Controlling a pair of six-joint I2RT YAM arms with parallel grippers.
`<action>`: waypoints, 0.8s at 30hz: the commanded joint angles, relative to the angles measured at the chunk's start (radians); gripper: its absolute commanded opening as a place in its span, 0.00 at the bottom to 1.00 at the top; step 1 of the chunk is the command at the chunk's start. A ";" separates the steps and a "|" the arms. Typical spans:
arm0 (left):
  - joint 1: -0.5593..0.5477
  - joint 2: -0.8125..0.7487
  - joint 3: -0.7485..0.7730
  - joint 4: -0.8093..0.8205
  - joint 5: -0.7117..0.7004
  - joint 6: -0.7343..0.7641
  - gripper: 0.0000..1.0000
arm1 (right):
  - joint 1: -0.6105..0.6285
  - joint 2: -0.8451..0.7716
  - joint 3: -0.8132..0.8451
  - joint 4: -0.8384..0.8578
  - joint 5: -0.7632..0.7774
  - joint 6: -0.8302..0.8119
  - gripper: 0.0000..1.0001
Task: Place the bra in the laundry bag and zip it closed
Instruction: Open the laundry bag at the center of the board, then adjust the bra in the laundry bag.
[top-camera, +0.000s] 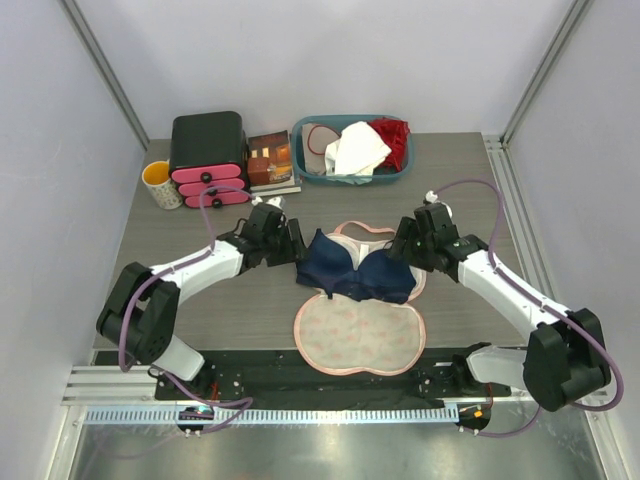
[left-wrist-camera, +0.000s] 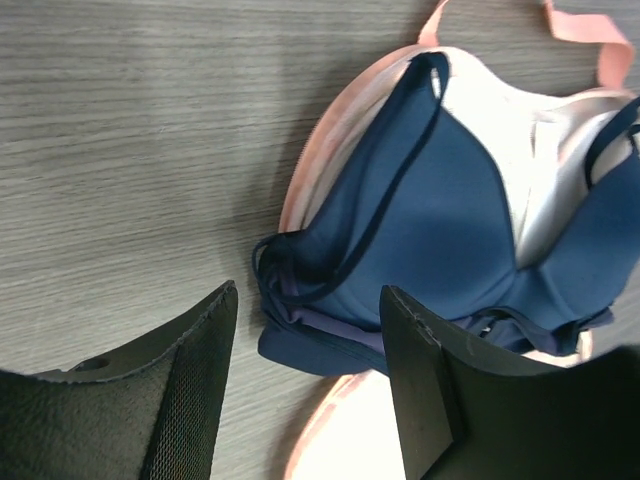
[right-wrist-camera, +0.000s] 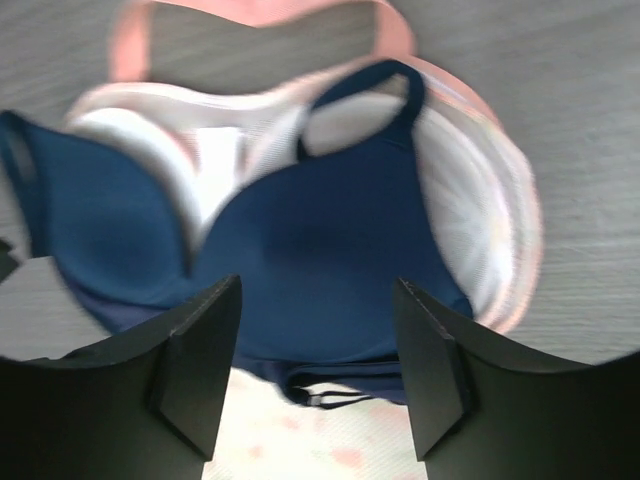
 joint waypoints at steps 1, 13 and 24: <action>-0.004 0.028 0.032 0.067 -0.007 0.024 0.60 | -0.039 -0.010 -0.055 0.053 -0.001 -0.019 0.65; -0.006 0.169 0.081 0.150 0.076 0.011 0.52 | -0.061 0.025 -0.129 0.122 -0.004 -0.053 0.68; -0.024 0.154 0.115 0.163 0.120 -0.005 0.12 | -0.089 0.045 -0.146 0.180 -0.067 -0.059 0.71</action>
